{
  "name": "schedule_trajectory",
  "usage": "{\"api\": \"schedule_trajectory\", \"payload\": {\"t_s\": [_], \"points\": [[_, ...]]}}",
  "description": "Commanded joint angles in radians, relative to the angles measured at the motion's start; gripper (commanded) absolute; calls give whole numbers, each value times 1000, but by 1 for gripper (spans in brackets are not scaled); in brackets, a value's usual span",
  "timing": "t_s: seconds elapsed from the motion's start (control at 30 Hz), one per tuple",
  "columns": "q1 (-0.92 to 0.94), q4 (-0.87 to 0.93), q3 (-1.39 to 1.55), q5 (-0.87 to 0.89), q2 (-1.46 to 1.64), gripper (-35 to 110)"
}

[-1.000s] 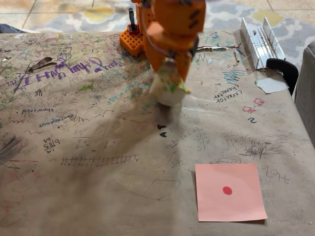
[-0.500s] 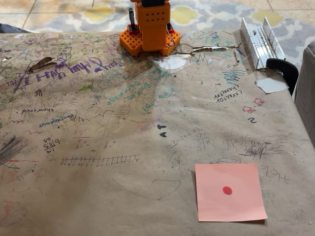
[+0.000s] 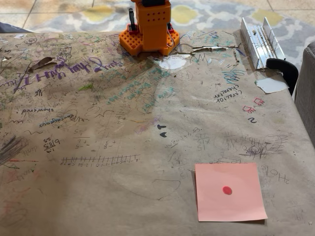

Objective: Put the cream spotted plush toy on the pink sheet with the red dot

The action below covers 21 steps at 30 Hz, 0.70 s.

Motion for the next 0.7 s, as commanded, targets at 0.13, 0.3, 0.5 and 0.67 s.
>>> {"api": "schedule_trajectory", "payload": {"t_s": [0.13,0.3,0.5,0.67], "points": [[3,-183,-127,183,-669,4],[-2,-207,-114,35,-1163,19],[-67,-377,462,-172,-1198,28],[-58,-492,738,-253,-1098,28]]}}
